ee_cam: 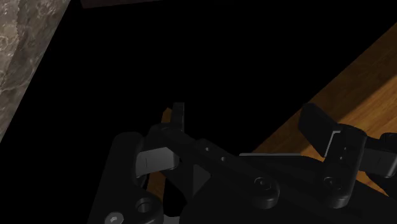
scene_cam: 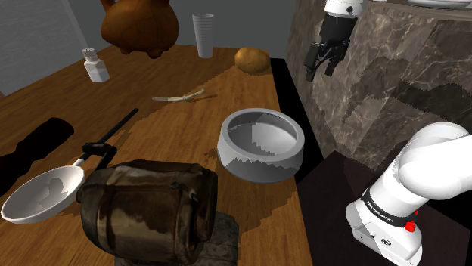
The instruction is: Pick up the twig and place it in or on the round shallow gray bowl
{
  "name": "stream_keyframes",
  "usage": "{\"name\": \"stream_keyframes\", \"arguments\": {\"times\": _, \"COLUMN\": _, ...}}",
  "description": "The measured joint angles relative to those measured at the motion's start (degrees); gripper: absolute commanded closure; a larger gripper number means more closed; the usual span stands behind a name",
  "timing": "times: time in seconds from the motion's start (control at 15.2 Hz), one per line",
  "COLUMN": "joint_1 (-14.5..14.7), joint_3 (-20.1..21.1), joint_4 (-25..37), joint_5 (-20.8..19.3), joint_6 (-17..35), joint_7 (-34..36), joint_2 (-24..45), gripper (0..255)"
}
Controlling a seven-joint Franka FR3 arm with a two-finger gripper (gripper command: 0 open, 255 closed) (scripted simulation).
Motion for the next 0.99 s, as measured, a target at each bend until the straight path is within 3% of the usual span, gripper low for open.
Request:
{"name": "stream_keyframes", "arguments": {"times": 0.33, "joint_1": 1.9, "joint_3": 1.3, "joint_4": 4.3, "joint_5": 0.7, "joint_6": 1.5, "joint_7": -1.7, "joint_2": 6.0, "gripper": 0}}
{"name": "stream_keyframes", "arguments": {"times": 0.99, "joint_1": 7.3, "joint_3": 6.5, "joint_4": 20.5, "joint_5": 1.4, "joint_6": 4.2, "joint_7": -6.5, "joint_2": 25.6, "gripper": 0}}
